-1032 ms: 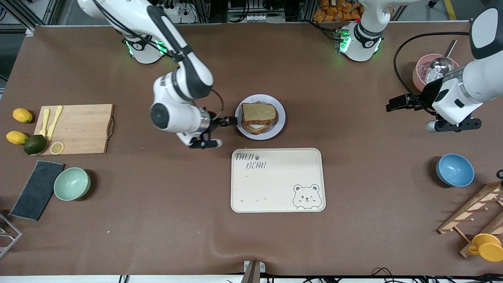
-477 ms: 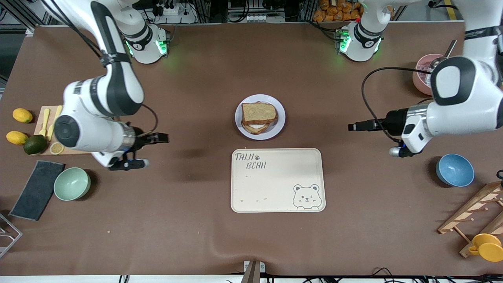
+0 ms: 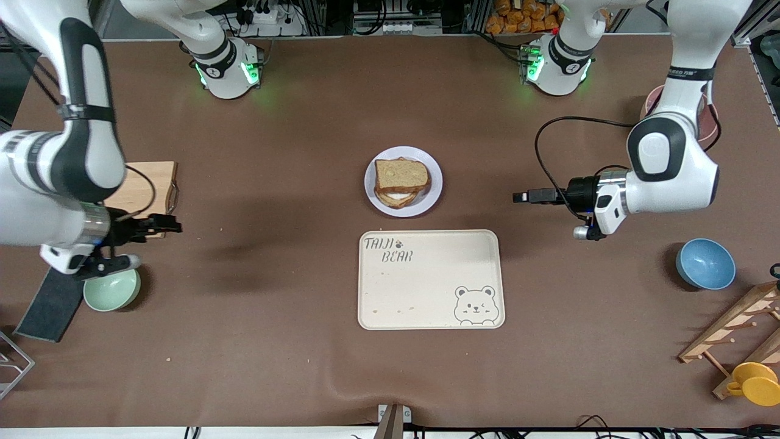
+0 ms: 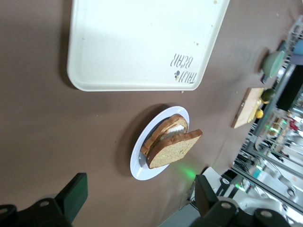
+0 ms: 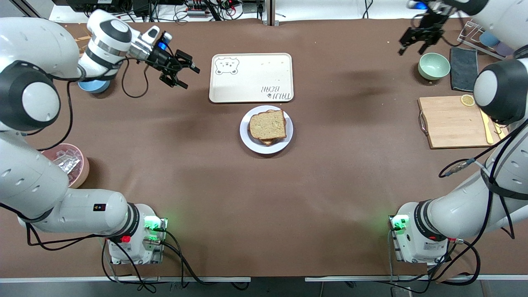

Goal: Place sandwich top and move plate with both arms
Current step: 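Open and withdraw the right gripper while the left gripper reaches the plate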

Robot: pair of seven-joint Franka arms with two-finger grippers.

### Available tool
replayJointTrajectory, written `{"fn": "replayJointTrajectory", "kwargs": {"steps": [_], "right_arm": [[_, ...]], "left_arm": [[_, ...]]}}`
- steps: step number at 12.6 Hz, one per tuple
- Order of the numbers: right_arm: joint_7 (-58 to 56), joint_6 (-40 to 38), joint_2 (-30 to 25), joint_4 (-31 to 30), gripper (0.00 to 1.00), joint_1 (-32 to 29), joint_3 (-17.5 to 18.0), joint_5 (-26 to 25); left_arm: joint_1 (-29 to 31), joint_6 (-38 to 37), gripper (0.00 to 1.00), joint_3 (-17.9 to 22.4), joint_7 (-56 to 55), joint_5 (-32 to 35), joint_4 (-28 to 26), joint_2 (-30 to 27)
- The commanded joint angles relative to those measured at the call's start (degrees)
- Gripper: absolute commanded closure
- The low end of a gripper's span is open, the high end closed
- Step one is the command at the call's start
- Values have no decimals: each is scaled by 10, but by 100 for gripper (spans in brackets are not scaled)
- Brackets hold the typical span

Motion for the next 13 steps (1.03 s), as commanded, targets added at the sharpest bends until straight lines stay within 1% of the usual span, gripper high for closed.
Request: {"fn": "replayJointTrajectory", "kwargs": {"steps": [1,3,4,6,7,8,9,10,11,13], "right_arm": [[-52,-73,1,65,0,-73,10,-14],[-88,-96,1,111,0,-98,10,-50],[-95,-108,-2,135,0,-102,10,-52],[-69,-194,0,200,0,-98,10,-49],[12,-230,-1,228,0,-93,16,-47],[98,-265,-2,242,0,-82,23,-44],[153,-279,-2,258,0,-70,26,-33],[197,-290,-2,269,0,-63,25,-7],[230,-294,-2,276,0,-59,25,9],[292,-304,-2,294,0,-33,27,10]], "left_arm": [[-2,10,0,-3,70,-58,-1,32],[-9,32,0,-3,165,-121,-14,65],[-21,43,0,-3,207,-154,-19,82],[-44,55,0,-4,250,-212,-27,112],[-47,55,0,-4,285,-248,-36,118],[-51,55,0,-5,328,-272,-37,138],[-61,55,0,-5,379,-289,-36,157],[-69,56,7,-4,421,-306,-36,170],[-73,56,12,-4,438,-316,-35,177],[-88,58,23,-4,440,-317,-34,179]]}}
